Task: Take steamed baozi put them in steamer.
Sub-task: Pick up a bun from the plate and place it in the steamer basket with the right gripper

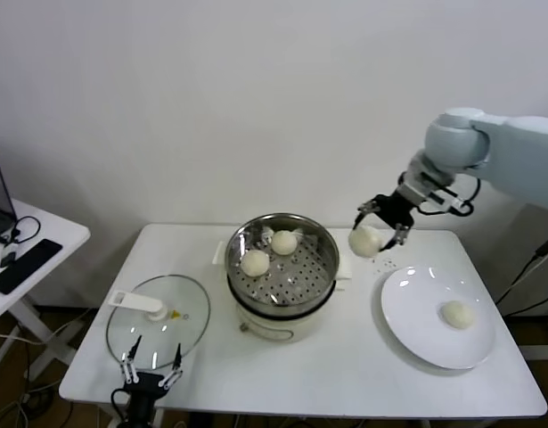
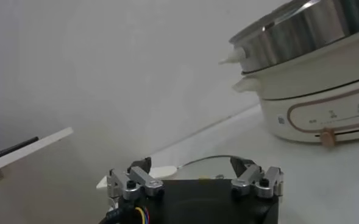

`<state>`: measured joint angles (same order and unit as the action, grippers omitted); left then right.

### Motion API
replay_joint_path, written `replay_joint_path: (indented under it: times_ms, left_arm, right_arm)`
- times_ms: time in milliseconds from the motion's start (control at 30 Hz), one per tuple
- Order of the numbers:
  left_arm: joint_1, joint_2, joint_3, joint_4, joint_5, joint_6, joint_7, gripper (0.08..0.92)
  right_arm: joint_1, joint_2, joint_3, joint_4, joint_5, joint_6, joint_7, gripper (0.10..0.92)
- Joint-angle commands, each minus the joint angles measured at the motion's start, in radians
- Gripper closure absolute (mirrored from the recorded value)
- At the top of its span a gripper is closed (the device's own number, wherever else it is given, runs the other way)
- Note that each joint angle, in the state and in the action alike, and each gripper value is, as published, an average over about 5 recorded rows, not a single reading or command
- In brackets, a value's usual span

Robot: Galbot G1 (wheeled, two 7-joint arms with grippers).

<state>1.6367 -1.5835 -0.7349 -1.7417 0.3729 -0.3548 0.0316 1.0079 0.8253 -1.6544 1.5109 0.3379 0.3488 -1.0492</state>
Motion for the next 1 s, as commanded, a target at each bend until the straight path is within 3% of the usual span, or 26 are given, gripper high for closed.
replay_joint_path:
  times_ms: [33, 333, 1000]
  left_arm:
    - [0.0, 0.0, 0.0, -0.003, 0.001, 0.001, 0.001, 0.177]
    - [0.009, -0.002, -0.004, -0.005, 0.001, -0.002, 0.0, 0.177]
    - [0.009, 0.0, -0.013, 0.009, -0.005, -0.016, -0.004, 0.177]
  right_arm:
    - [-0.096, 0.141, 0.111, 0.075, -0.103, 0.041, 0.017, 0.313]
    - [-0.249, 0.225, 0.162, -0.007, -0.213, 0.034, 0.044, 0.316]
    - [-0.409, 0.363, 0.193, -0.173, -0.257, 0.031, 0.071, 0.321]
